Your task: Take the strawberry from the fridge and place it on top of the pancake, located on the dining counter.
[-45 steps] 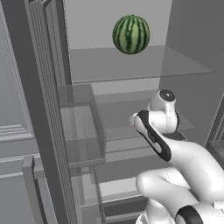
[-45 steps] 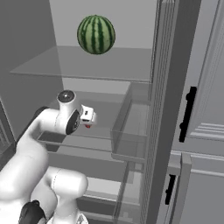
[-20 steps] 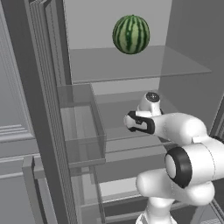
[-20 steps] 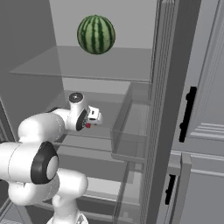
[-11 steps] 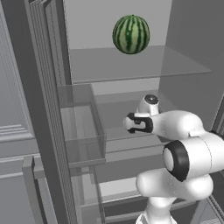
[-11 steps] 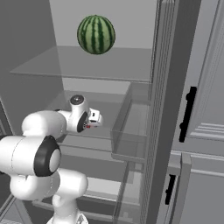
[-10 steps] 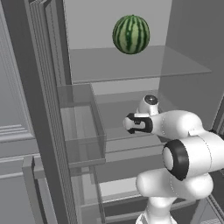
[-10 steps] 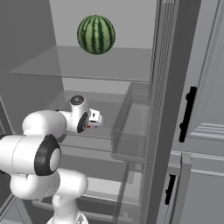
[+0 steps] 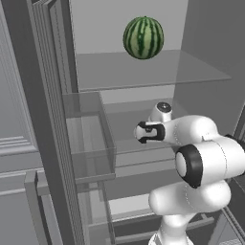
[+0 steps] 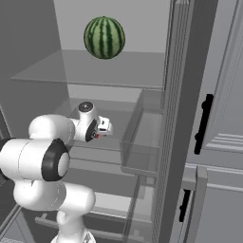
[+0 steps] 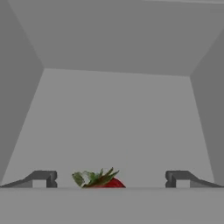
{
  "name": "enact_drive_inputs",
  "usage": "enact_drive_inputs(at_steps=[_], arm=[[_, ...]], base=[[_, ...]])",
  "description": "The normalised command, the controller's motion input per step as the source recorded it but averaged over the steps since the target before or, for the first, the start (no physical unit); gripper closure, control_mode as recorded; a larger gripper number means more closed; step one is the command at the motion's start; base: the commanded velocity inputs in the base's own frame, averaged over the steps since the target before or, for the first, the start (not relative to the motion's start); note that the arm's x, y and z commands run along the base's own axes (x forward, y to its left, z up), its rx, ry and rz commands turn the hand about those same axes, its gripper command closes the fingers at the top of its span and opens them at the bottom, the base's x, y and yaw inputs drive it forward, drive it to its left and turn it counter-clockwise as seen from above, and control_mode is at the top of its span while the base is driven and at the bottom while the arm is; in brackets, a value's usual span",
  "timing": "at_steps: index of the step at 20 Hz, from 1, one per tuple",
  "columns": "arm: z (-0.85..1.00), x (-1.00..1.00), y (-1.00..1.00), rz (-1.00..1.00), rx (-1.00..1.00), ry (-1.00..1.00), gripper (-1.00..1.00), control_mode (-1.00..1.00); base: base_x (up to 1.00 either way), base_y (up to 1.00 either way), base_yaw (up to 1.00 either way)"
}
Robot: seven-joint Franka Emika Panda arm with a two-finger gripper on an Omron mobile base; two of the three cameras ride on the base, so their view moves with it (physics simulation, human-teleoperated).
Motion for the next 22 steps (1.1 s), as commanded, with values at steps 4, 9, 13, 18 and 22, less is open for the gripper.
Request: enact_drive_inputs(at_steps=[4,9,13,18,22], arm=[[-0.43,-0.11,0.00,0.00,-0.02,0.04,1.00,-1.00],[-0.53,-0.41,0.00,0.00,-0.01,0.09,1.00,-1.00],[-0.55,-0.47,0.00,0.00,0.00,0.11,1.00,-1.00],[-0.26,-0.65,0.00,0.00,0.00,-0.01,1.00,-1.00],[0.26,-1.00,0.00,0.00,0.00,-0.09,1.00,-1.00]], base=[[0.00,0.00,0.00],[0.00,0.00,0.00],[0.00,0.00,0.00],[0.00,0.00,0.00],[0.00,0.00,0.00]])
